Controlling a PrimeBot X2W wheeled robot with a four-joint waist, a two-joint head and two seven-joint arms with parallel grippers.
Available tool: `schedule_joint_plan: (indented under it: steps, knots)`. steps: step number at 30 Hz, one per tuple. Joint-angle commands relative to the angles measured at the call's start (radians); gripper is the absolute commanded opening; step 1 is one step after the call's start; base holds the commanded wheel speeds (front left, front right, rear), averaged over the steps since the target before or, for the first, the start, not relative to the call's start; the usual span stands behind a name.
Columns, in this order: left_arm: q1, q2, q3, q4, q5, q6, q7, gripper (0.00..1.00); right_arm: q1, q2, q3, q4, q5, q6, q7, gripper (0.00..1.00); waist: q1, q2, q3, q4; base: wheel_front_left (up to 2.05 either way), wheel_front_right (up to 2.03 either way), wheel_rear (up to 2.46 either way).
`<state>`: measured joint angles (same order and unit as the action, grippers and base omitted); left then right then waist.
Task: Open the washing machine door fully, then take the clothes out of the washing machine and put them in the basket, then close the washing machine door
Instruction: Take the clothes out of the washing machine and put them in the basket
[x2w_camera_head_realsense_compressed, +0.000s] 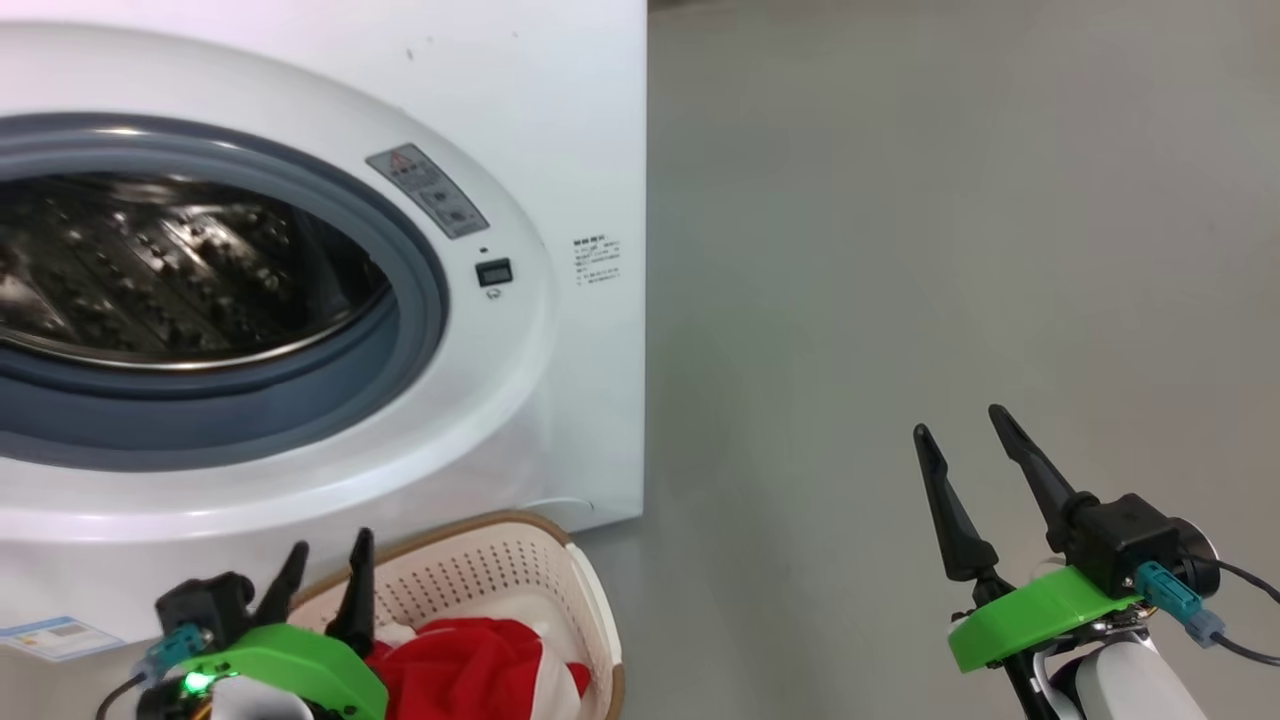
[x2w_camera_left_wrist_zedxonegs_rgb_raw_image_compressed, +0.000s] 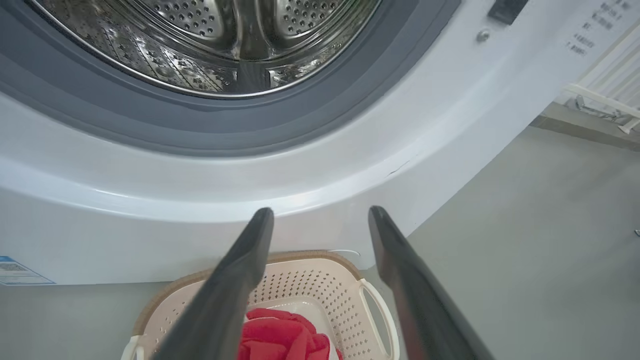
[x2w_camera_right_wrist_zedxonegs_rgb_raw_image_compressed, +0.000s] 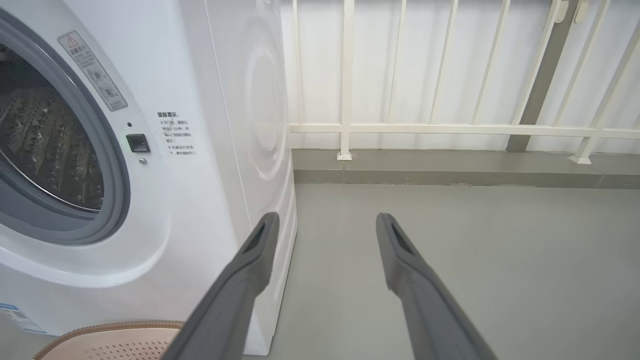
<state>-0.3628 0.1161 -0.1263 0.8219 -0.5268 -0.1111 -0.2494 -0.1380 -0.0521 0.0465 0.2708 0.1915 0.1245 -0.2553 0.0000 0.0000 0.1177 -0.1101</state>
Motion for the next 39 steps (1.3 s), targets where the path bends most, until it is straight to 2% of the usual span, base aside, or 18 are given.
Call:
schedule_joint_plan:
  steps: [1,8,15,23,39]
  knots:
    - [0.034,0.032,0.058,-0.081,0.032,0.013,-0.012,1.00,0.003,0.000,0.019,-0.033,-0.002,0.006,-0.006,1.00,0.0000,0.0000,-0.039,0.021,0.00,0.00,0.00]
    - [0.172,0.000,0.175,-0.360,0.156,0.031,-0.012,1.00,0.034,-0.006,0.004,-0.059,-0.009,0.006,-0.006,1.00,0.0000,0.0000,-0.090,0.032,0.00,0.00,0.00]
    - [0.254,-0.030,0.254,-0.505,0.232,0.029,-0.012,1.00,0.065,-0.008,-0.024,-0.092,-0.017,0.006,-0.006,1.00,0.0000,0.0000,-0.125,0.038,0.00,0.00,0.00]
    - [0.308,-0.046,0.299,-0.553,0.270,0.020,-0.012,1.00,0.096,-0.009,-0.040,-0.116,-0.011,0.006,-0.006,1.00,0.0000,0.0000,-0.154,0.054,0.00,0.00,0.00]
    - [0.334,-0.059,0.316,-0.559,0.317,0.005,-0.012,1.00,0.112,-0.012,-0.039,-0.124,-0.010,0.006,-0.006,1.00,0.0000,0.0000,-0.167,0.083,0.00,0.00,0.00]
